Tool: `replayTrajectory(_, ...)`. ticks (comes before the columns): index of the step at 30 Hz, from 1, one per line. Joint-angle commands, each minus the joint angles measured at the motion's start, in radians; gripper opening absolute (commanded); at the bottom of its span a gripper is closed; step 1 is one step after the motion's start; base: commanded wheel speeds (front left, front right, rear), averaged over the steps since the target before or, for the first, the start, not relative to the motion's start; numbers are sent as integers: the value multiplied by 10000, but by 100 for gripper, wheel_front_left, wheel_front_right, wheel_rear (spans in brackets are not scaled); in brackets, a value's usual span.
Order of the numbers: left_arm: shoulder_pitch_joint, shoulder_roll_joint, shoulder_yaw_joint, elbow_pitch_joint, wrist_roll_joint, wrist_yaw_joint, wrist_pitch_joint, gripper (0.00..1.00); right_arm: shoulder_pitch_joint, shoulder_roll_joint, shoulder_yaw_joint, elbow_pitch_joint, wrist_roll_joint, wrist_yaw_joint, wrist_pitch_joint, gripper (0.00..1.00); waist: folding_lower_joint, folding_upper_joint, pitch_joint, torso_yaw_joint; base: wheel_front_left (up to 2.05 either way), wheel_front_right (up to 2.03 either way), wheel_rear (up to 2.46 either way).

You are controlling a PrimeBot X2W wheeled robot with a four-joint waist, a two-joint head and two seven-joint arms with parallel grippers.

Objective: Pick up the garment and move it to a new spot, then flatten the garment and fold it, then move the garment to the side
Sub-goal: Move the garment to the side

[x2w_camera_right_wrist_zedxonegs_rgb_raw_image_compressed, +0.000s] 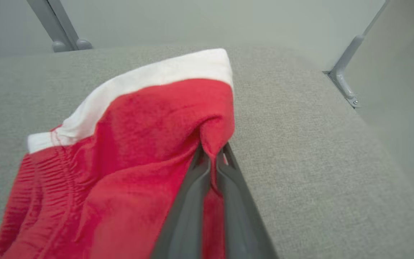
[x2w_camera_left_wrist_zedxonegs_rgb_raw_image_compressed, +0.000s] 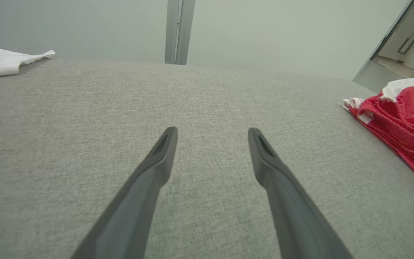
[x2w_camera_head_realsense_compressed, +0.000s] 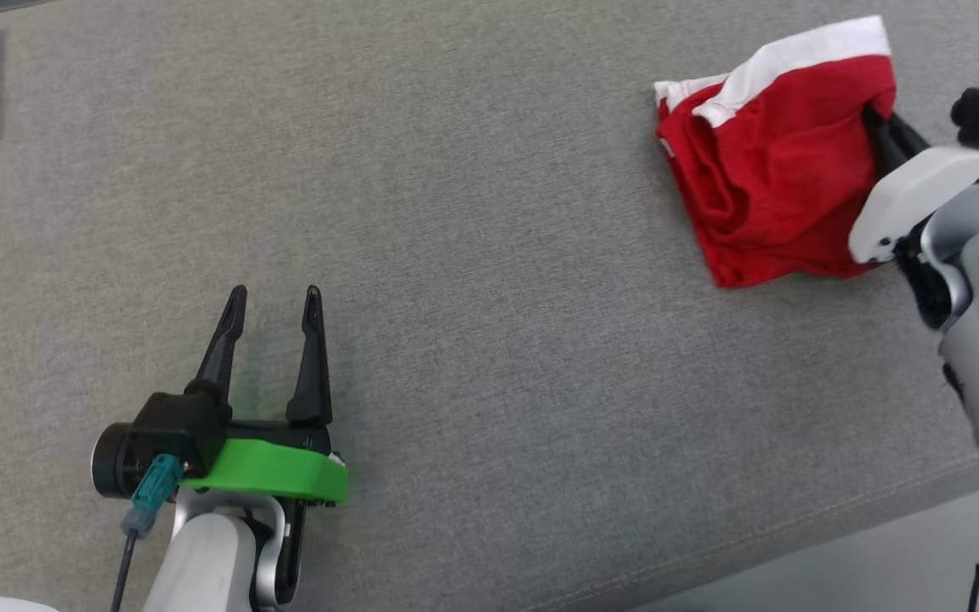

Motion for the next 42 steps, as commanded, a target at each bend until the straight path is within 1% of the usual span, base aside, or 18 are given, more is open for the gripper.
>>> replayTrajectory(1, -220, 61, -3, -85, 98, 46, -29, 100, -300, -302, -25, 163, -169, -18, -12, 0, 0, 0, 437, 671, 0, 0, 0)
replayTrajectory(6, -248, 66, -44, -272, 121, 77, -35, 100, -1079, -1303, -196, 783, -530, -18, 97, 0, 0, 0, 755, 1261, 0, 0, 0)
replayTrajectory(10, -270, 56, -123, -436, 153, 38, -41, 100, -1650, -2252, -485, 1442, -936, -18, 170, 0, 0, 0, 986, 1612, 0, 0, 0)
replayTrajectory(16, -339, -10, -282, -665, 147, 68, -39, 100, -2330, -2917, -1092, 2351, -1721, -18, -22, 0, 0, 0, 1180, 1893, 0, 0, 0)
replayTrajectory(17, -354, -23, -305, -684, 145, 77, -40, 100, -2431, -2983, -1254, 2492, -1878, -18, -159, 20, 0, 0, 1196, 1917, 0, 0, 0)
replayTrajectory(18, -364, -32, -331, -695, 141, 91, -41, 100, -2508, -2981, -1413, 2639, -2113, -18, -343, 100, 0, 0, 1202, 1942, 0, 0, 0)
replayTrajectory(22, -355, -61, -373, -616, 88, 104, -43, 100, -2720, -2770, -1926, 3034, -2769, -18, -981, 100, 0, 0, 1118, 1968, 0, 0, 0)
replayTrajectory(24, -368, -75, -365, -595, 53, 100, -44, 100, -2825, -2660, -2100, 3058, -3117, -18, -1270, 100, 0, 0, 1021, 1946, 0, 0, 0)
replayTrajectory(26, -377, -77, -355, -581, 49, 76, -45, 100, -2861, -2420, -2230, 2902, -3468, -18, -1494, 100, 0, 0, 900, 1903, 0, 0, 0)
replayTrajectory(30, -449, -28, -258, -474, 27, 4, -45, 100, -2671, -1539, -2316, 2444, -3767, -18, -1698, 100, 0, 0, 485, 1765, 0, 0, 0)
replayTrajectory(33, -520, -21, -152, -335, 12, -14, -45, 100, -2414, -1024, -2124, 2022, -3816, -18, -1748, 100, 0, 0, 69, 1683, 0, 0, 0)
replayTrajectory(37, -630, 31, 60, -107, -9, -25, -44, 100, -1905, -166, -1733, 1209, -3548, -18, -1757, 100, 0, 0, -607, 1561, 0, 0, 0)
replayTrajectory(42, -483, 3, 444, 166, -135, 58, -32, 100, -578, 874, -1347, -29, -2928, -18, -1757, 100, 0, 0, -1548, 1467, 0, 0, 0)
